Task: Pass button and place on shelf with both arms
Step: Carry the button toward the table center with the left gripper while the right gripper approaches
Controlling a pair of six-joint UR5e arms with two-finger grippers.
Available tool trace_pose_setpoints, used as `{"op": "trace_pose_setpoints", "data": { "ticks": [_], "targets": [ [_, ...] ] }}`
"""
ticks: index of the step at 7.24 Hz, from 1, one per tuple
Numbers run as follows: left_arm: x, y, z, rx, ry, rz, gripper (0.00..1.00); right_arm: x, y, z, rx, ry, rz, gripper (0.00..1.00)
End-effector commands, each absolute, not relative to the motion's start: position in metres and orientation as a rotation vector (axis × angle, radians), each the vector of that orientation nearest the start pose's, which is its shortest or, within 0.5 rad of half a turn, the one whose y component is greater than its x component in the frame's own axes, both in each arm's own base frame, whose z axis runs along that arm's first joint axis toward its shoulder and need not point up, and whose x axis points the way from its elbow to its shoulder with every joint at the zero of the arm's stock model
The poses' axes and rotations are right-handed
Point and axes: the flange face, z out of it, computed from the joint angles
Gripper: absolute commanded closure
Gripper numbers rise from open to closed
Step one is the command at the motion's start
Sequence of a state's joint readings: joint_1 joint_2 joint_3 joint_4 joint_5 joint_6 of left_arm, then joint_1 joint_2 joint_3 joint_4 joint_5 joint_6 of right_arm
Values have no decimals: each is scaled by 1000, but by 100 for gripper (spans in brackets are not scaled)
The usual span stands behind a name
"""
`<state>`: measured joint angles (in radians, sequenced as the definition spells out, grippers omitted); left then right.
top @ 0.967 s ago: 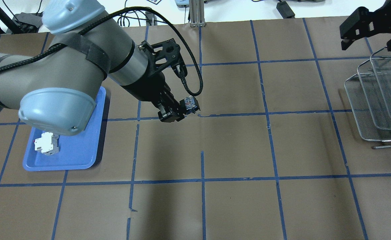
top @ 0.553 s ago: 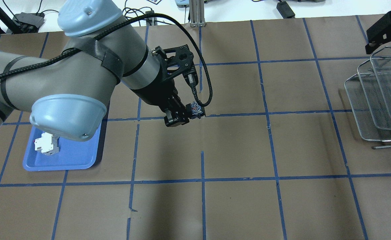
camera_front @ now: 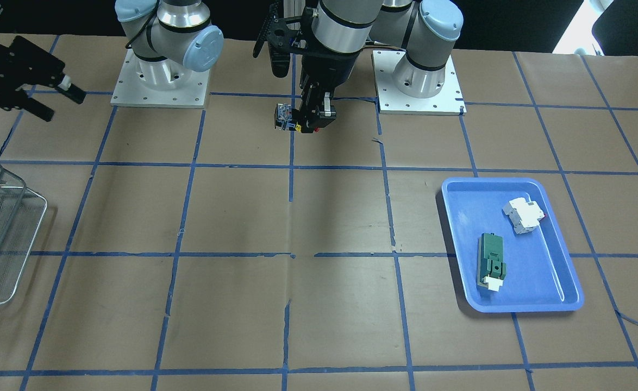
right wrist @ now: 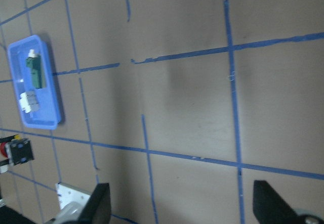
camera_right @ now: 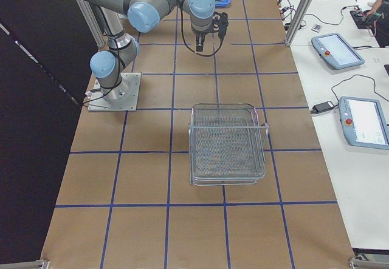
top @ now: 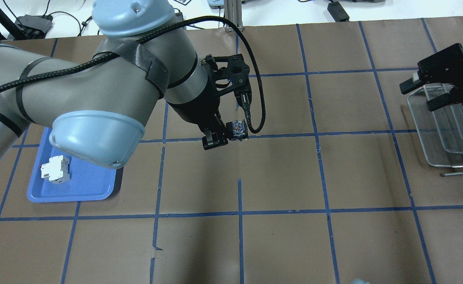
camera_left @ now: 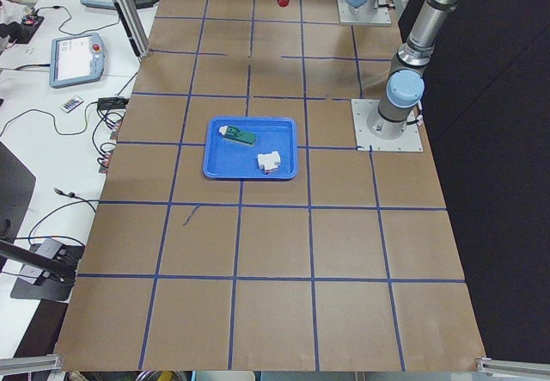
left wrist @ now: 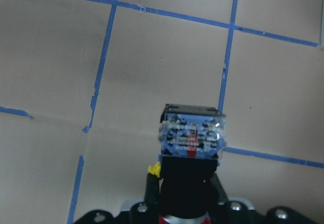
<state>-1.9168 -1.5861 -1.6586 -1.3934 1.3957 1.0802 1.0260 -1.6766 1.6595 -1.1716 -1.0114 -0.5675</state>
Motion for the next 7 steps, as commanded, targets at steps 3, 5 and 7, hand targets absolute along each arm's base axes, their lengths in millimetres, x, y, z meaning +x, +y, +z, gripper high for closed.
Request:
{"op": "trace_pose_setpoints", "data": {
  "ticks": [3, 5, 7],
  "targets": [
    [-323, -453, 462, 2239, 2334, -157, 96, 0, -421, 401, 77, 1918, -29, 0],
    [-321, -449, 468, 2237, 2333, -173, 96, 26, -421, 395, 27, 1879, -57, 0],
    [-321, -448, 466, 2239, 2339, -174, 96, 51, -429, 392, 23, 1796, -152, 0]
  ]
}}
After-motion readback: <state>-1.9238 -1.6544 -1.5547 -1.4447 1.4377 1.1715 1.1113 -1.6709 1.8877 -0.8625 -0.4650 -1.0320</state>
